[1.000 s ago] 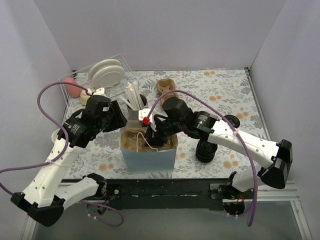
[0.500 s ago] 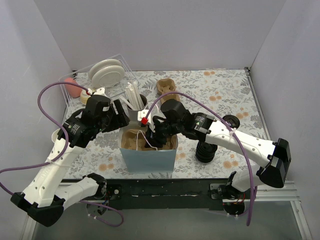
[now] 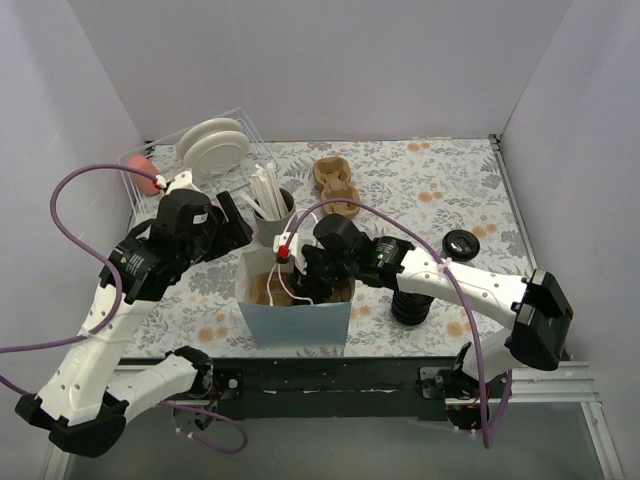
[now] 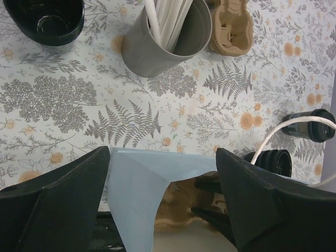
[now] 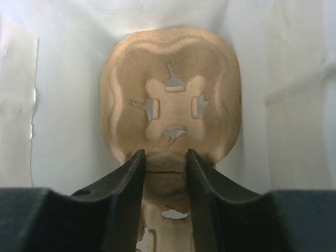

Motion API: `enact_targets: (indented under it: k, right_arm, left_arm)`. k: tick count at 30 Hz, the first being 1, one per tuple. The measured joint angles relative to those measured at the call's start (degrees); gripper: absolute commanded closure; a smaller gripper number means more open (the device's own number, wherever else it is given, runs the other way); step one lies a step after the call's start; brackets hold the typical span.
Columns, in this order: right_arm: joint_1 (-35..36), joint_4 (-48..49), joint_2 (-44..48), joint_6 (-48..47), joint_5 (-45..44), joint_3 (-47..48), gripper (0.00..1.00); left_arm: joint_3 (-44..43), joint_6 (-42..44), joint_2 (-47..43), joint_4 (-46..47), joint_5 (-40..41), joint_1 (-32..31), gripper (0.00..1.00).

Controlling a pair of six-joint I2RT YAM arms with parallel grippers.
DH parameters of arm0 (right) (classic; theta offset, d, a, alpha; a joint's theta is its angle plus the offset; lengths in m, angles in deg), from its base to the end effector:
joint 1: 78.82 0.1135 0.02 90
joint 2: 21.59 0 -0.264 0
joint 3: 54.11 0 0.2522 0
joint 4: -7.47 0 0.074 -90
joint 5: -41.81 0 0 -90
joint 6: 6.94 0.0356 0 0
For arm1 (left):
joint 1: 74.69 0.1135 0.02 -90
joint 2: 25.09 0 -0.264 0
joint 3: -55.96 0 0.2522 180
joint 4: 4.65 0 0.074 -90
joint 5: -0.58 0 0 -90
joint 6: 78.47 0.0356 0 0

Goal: Pack the takeout coffee

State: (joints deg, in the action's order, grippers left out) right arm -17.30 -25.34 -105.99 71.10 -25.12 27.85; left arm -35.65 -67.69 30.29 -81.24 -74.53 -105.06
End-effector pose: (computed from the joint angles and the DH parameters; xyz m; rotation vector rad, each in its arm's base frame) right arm 0.1467 0.2997 0.3039 -1.5505 1.6760 0.9135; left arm 0.1393 -0.0710 0.4096 -1.0996 2.0783 -0.7101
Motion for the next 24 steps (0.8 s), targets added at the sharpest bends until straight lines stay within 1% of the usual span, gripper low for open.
enact_targets:
  k: [2,3,6,9,16,19,20,24]
  right_arm:
    - [0.00,0.42,0.00,0.31,-0.96,-0.20,0.46]
    - [0.00,0.61,0.00,0.24,-1.40,-0.20,0.41]
    - [0.00,0.87,0.00,0.39,-2.62,-0.07,0.36]
    - [0.00,-0.44,0.11,0.90,-3.65,1.49,0.35]
    - [0.00,-2.54,4.55,4.02,-5.53,6.21,0.36]
    - [0.02,-4.09,7.10,6.38,-6.38,9.51,0.38]
    - [0.00,-4.50,7.67,7.50,-6.75,10.91,0.39]
    - [0.02,-5.70,9.42,12.50,-9.84,15.06,0.40]
  left_arm:
    - [0.50,-0.42,-0.76,-0.52,0.94,0.00,0.15]
    - [0.52,-0.59,-1.05,-0.68,1.18,0.00,0.14]
    - [0.52,-0.87,-2.23,-1.14,1.66,0.00,0.13]
    - [0.66,-0.98,-3.45,-1.38,0.74,0.02,0.13]
    - [3.56,-0.37,-7.82,0.07,-5.88,0.00,0.17]
    - [4.11,0.17,-9.11,0.90,-9.07,0.00,0.23]
    - [4.52,0.35,-9.51,1.14,-10.01,0.00,0.26]
    - [6.71,0.72,-10.05,0.94,-13.11,0.00,0.31]
